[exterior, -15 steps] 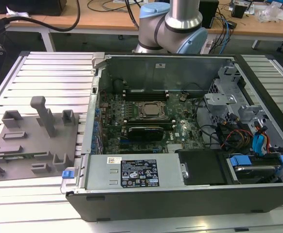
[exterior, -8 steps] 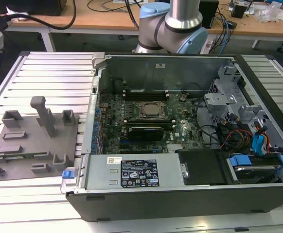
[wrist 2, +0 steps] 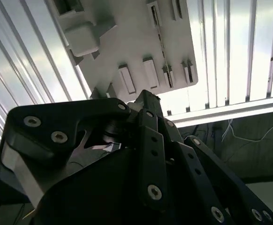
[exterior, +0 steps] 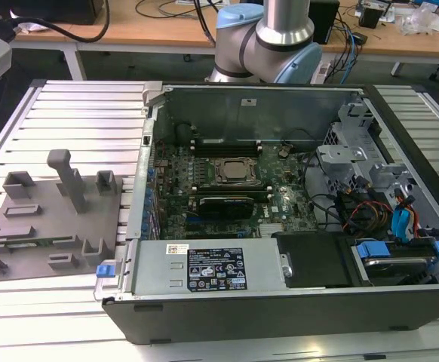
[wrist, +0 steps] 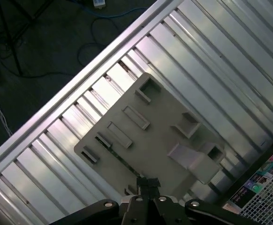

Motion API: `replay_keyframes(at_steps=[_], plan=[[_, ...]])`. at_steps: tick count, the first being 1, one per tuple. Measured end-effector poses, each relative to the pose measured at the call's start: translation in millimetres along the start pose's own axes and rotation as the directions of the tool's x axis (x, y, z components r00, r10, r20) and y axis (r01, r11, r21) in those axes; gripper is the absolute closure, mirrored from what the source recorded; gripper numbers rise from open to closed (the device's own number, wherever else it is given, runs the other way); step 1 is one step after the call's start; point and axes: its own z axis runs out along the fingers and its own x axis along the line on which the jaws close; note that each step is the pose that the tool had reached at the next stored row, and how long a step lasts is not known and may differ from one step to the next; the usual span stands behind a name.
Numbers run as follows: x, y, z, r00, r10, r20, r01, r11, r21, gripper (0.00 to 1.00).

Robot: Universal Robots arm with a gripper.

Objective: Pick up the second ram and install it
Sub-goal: 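Pick up the second ram and move it above second insertion slot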

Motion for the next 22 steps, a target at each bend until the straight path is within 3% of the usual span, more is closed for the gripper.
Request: replay_keyframes(at_steps=[5, 10, 17, 22], plan=[[0.0, 0.0, 0.0, 0.9989, -0.046, -0.0019, 0.046, 0.9989, -0.0011, 0.89], [0.0, 0.0, 0.0, 0.9946, -0.103, -0.0042, 0.103, 0.9946, -0.0025, 0.89], [0.0, 0.0, 0.0, 0.9809, -0.195, -0.0078, 0.194, 0.9809, -0.0052, 0.89], [0.0, 0.0, 0.0, 0.9674, -0.253, -0.0099, 0.253, 0.9674, -0.007, 0.89]])
